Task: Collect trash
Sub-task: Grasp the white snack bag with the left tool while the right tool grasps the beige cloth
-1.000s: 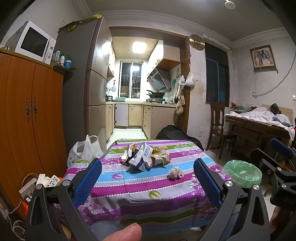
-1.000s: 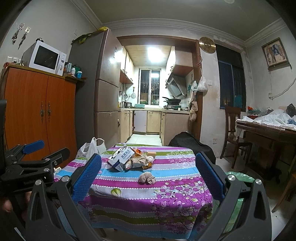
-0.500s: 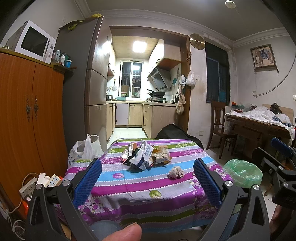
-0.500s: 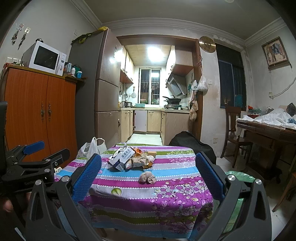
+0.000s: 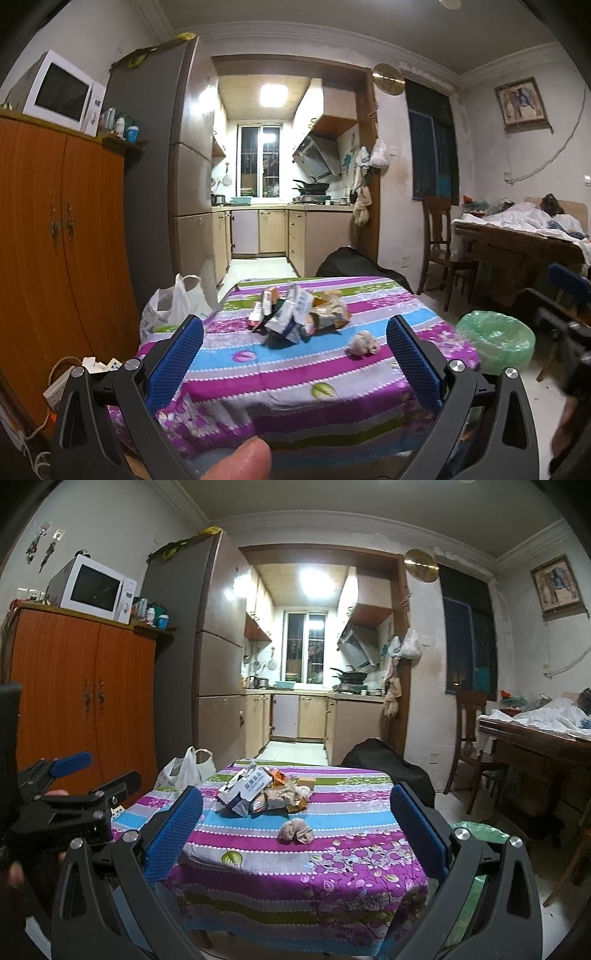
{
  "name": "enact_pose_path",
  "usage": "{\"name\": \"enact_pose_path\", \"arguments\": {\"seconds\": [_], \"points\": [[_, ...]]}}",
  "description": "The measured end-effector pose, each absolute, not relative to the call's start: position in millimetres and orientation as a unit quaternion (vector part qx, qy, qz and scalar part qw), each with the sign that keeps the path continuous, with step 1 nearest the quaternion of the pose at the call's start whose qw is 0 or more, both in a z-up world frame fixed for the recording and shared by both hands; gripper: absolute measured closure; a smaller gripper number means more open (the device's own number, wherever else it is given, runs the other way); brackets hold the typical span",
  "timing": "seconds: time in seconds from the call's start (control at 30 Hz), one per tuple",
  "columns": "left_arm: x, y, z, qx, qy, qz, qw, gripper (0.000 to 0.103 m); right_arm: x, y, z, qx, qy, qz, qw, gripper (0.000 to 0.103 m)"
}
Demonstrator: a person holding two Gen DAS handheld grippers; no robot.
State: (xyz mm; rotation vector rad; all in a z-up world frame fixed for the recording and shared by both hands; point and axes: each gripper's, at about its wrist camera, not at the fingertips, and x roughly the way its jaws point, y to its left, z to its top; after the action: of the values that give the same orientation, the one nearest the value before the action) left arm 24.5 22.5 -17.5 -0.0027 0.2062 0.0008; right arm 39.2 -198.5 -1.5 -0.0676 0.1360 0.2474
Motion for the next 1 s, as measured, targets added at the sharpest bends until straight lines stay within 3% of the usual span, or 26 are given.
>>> {"name": "enact_pose_path", "arguments": {"seconds": [0.17,0.23,0.3,0.47,0.77,0.87,0.9,1.0], "points": [[102.4,66.5,-47.7,-0.006,0.213,-0.009,0.977,0.004,96.5,-194.7,-18.9,-0.037,0.129,0.200,0.971,0.005],[137.3,81.7,-61.6,-0.003,0.242,-0.009,0.970,0.004,127.5,-190.4,-32.5,-0.037,0.169,0.238,0.956,0.020],[179.5,97.9,-72.2,-0.024,0.274,-0.037,0.961,0.004,161.8,-186.0,-51.0,-0.032,0.217,0.267,0.938,0.027],[264.1,91.8,-84.2,-0.016,0.304,-0.107,0.947,0.004,250.4,-184.2,-105.7,-0.031,0.315,0.276,0.908,0.027],[382.3,60.8,-114.1,0.019,0.323,-0.107,0.940,0.005,340.5,-172.6,-139.4,-0.060,0.367,0.270,0.888,0.026],[402.6,49.3,-124.4,0.044,0.335,-0.102,0.936,0.028,355.1,-167.7,-142.5,-0.066,0.374,0.270,0.885,0.026],[404.6,47.7,-127.1,0.044,0.337,-0.102,0.935,0.042,356.9,-165.7,-142.9,-0.069,0.376,0.272,0.883,0.027],[410.0,45.8,-131.7,0.039,0.339,-0.101,0.935,0.051,359.5,-159.3,-144.3,-0.083,0.384,0.270,0.879,0.040]]}}
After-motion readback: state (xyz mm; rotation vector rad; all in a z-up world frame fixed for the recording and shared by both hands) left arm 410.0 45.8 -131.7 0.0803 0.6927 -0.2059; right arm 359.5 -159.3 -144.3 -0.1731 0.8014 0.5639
